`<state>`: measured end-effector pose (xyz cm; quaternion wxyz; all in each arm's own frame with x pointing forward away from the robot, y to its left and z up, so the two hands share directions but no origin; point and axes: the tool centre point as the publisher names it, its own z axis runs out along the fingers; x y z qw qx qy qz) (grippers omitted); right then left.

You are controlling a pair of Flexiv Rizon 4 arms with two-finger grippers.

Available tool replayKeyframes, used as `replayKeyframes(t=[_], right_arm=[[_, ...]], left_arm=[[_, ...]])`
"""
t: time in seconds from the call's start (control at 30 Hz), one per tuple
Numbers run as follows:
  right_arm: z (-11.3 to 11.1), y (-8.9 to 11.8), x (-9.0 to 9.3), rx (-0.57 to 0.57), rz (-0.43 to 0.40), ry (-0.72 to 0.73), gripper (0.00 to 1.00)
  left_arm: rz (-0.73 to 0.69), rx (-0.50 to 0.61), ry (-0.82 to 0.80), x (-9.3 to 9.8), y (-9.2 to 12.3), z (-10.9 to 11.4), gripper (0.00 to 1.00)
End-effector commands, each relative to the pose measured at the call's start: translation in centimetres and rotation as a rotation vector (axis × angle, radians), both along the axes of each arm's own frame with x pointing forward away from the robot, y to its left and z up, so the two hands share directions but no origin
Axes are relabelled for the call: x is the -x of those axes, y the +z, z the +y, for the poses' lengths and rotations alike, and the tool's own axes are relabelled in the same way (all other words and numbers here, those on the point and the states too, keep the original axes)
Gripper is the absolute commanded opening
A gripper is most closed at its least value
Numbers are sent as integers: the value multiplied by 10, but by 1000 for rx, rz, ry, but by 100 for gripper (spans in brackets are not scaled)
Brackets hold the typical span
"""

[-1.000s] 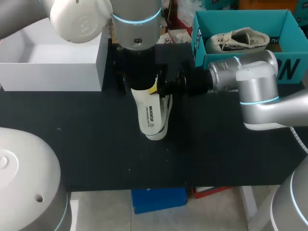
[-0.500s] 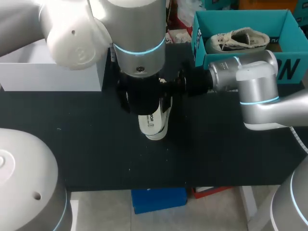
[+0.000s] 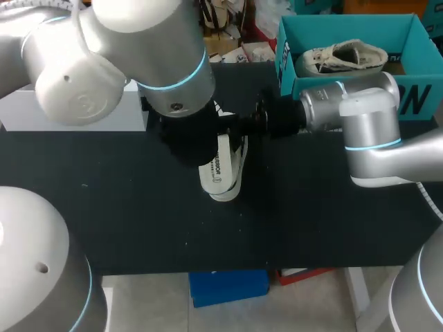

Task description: Take the shoe out of the shoebox, open the shoe tongue, remove and reinsert the insole, then place the shoe into the shoebox

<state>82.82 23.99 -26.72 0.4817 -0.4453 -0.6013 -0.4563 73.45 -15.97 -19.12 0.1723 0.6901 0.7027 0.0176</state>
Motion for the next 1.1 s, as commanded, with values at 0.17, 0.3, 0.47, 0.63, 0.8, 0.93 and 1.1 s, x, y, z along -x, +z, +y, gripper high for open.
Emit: replayKeyframes(t=[0.17, 0.3, 0.47, 0.63, 0.8, 0.93, 1.1], right_arm=[[0, 0, 0, 3, 1, 0, 0], [0, 0, 0, 3, 1, 0, 0], [0, 0, 0, 3, 1, 0, 0], [0, 0, 0, 3, 1, 0, 0], [0, 0, 0, 3, 1, 0, 0], [0, 0, 0, 3, 1, 0, 0], [0, 0, 0, 3, 1, 0, 0]], left_arm=[[-97, 451, -140, -2, -10, 44, 100], [-70, 637, -116, -13, -12, 55, 100], [-20, 800, -79, -26, -24, 68, 100], [-8, 860, -63, -30, -33, 76, 100], [-8, 860, -63, -30, -33, 76, 100], [-8, 860, -63, -30, -33, 76, 100], [-8, 860, -63, -30, -33, 76, 100]])
